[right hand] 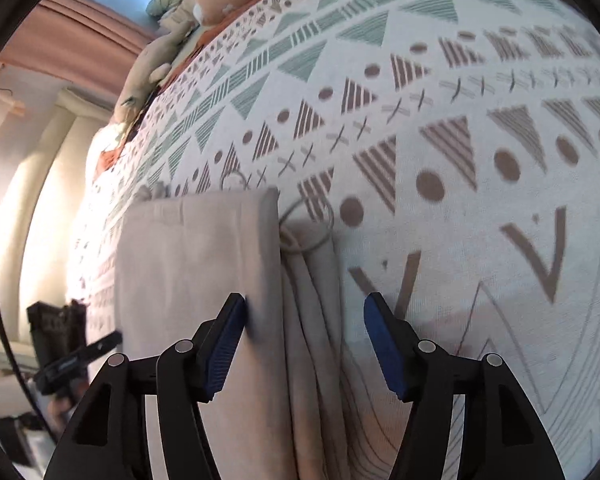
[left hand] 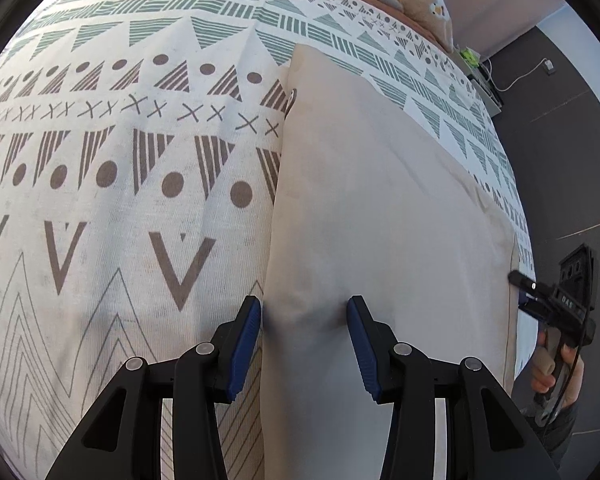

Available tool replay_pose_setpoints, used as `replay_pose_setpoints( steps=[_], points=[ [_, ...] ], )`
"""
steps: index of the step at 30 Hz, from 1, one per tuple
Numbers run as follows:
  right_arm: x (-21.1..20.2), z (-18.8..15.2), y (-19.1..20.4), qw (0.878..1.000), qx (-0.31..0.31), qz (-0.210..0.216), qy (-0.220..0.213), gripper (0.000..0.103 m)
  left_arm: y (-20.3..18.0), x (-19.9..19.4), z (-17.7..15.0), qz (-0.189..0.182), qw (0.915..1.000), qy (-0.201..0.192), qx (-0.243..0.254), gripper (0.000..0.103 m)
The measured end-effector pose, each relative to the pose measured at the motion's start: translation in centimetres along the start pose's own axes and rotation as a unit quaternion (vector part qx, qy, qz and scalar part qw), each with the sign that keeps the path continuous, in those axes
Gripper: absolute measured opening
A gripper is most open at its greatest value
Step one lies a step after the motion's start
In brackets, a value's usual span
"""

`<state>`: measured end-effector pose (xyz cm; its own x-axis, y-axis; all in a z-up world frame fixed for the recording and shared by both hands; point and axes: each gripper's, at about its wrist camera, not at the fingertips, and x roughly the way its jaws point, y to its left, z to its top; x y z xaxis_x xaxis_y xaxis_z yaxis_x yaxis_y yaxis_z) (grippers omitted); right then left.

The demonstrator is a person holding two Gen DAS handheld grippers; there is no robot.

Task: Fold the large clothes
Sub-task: 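Grasp the folded jacket bundle with the left gripper while the right gripper grips the drawstring end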

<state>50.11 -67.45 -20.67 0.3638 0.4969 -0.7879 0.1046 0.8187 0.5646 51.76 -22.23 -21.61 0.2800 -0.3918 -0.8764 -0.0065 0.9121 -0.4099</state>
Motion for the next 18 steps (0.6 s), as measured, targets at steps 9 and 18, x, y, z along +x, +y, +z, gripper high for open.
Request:
replay_pose_setpoints(
  steps=[9,18],
  points=[
    [2.8,0.1,-0.2,0.996,0.011,0.086,0.021,0.062,-0.5,1.0,2.1,0.006,0.9995,-0.021,0.024,0.047],
    [5.1,2.2,1.6,0.995,0.032,0.089,0.017,0.046,-0.9,3.0,5.7,0.018,0.9995,-0.022,0.016,0.046]
  ],
)
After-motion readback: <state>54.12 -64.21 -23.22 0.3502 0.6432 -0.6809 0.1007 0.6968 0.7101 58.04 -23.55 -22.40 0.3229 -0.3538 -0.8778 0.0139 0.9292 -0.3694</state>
